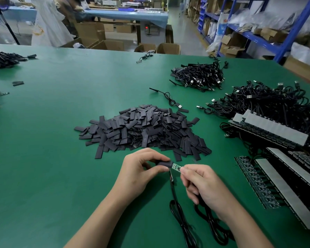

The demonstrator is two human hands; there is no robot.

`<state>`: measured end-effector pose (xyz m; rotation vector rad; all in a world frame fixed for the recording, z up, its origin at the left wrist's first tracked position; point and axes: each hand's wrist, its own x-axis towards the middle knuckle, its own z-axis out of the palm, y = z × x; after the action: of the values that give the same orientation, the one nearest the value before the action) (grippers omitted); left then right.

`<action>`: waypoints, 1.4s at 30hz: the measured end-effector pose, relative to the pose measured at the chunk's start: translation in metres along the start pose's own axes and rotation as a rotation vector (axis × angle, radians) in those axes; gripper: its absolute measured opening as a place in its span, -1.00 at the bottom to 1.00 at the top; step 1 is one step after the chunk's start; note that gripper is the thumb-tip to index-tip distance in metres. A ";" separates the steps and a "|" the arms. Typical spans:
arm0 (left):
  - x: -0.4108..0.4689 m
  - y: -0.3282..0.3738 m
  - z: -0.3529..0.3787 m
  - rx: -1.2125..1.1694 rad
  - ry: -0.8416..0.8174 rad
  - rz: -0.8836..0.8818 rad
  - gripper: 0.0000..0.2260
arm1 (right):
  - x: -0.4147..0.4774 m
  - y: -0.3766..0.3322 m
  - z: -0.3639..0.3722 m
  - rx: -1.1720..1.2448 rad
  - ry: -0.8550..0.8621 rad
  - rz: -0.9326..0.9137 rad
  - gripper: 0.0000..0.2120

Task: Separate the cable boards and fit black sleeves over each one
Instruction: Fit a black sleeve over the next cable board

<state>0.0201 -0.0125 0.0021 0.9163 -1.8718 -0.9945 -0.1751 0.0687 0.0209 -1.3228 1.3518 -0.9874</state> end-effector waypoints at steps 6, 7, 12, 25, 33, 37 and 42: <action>0.001 -0.001 -0.005 0.040 -0.047 0.063 -0.83 | 0.000 0.001 -0.001 -0.003 -0.020 0.016 -0.66; 0.001 -0.002 -0.007 0.044 -0.054 0.069 -0.83 | -0.001 0.000 -0.001 -0.003 -0.026 0.017 -0.66; 0.000 -0.002 -0.007 0.074 -0.056 0.089 -0.84 | -0.001 0.000 0.000 -0.013 -0.053 0.021 -0.66; -0.002 0.002 -0.007 0.096 -0.078 0.088 -0.85 | 0.000 0.004 -0.001 -0.052 -0.060 0.027 -0.64; -0.001 0.002 -0.010 0.092 -0.113 0.121 -0.85 | -0.001 0.002 0.001 -0.053 -0.047 0.023 -0.64; -0.002 0.005 -0.008 0.108 -0.155 0.146 -0.85 | -0.002 0.003 0.002 -0.074 -0.056 0.016 -0.64; -0.002 0.005 -0.007 0.102 -0.106 0.113 -0.86 | 0.000 0.003 0.001 -0.065 -0.003 0.006 -0.66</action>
<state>0.0258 -0.0106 0.0087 0.8197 -2.0563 -0.9012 -0.1748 0.0689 0.0180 -1.3673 1.3953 -0.9444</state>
